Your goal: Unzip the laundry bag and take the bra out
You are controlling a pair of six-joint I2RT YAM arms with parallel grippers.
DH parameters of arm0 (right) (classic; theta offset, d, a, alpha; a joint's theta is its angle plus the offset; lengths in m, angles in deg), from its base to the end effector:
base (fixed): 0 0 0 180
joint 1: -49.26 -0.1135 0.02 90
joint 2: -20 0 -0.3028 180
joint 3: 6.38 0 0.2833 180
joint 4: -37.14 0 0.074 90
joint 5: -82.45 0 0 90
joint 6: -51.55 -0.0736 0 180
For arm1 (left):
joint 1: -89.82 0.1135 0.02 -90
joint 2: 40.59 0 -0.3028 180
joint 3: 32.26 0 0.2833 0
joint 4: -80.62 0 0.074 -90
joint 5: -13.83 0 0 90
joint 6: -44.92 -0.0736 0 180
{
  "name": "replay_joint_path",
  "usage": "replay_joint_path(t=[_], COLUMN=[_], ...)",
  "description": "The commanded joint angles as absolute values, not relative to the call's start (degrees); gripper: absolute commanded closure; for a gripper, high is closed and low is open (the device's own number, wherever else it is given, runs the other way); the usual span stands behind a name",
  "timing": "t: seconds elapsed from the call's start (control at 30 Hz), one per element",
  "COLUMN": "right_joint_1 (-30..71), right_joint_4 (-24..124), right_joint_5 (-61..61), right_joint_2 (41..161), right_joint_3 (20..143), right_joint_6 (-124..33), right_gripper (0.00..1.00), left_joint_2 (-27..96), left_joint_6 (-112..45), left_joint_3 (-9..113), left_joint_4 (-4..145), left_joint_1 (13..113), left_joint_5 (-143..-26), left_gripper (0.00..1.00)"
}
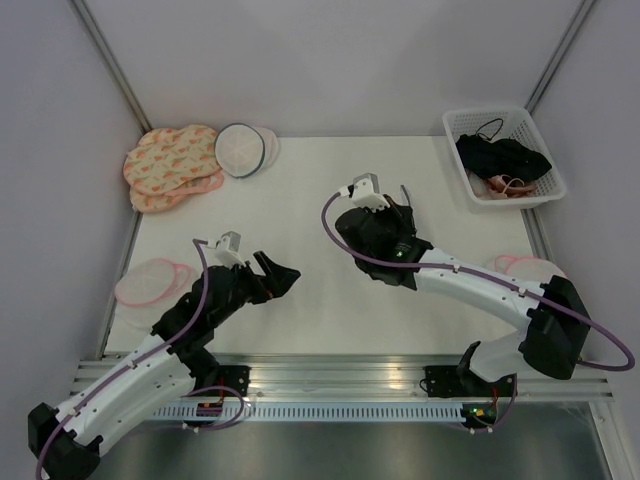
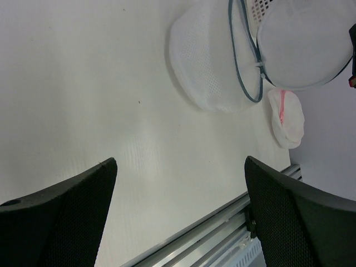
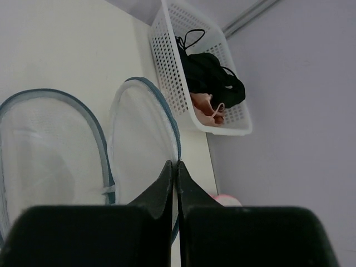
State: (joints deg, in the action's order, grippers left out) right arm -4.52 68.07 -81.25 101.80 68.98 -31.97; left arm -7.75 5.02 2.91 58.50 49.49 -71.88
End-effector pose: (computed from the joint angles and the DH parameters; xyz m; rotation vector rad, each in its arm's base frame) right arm 0.2541 0.2274 0.3240 -0.3092 1.7915 -0.8321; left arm 0.1464 -0.1171 0.2393 -0.2276 2.0310 -0.9654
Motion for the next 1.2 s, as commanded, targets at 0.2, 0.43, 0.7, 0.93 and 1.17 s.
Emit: replay_joint_path(t=[0.2, 0.43, 0.7, 0.93, 1.17], right_joint_1=[-10.6, -16.6, -16.7, -10.0, -9.0], right_joint_4=[63.9, 60.5, 57.6, 65.4, 68.4], right_joint_5=[-66.1, -56.1, -52.6, -46.9, -43.7], right_joint_2=[114.7, 119.8, 105.3, 95.7, 87.9], right_joint_3=[69.7, 69.7, 64.0, 64.0, 60.9], right_joint_6=[-24.8, -24.1, -32.3, -48.2, -58.4], right_gripper=[1.0, 0.91, 0.02, 0.02, 0.02], left_joint_2=[-9.8, -11.9, -13.8, -12.6, -11.1], left_joint_6=[8.3, 8.5, 8.6, 7.5, 5.6], left_joint_3=[2.6, 2.5, 2.5, 2.8, 1.9], left_joint_4=[54.6, 52.9, 51.7, 52.2, 54.3], left_joint_1=[49.3, 49.3, 49.3, 49.3, 49.3], left_joint_5=[-68.4, -67.8, -66.9, -68.2, -71.7], left_gripper=[0.01, 0.01, 0.0, 0.0, 0.0])
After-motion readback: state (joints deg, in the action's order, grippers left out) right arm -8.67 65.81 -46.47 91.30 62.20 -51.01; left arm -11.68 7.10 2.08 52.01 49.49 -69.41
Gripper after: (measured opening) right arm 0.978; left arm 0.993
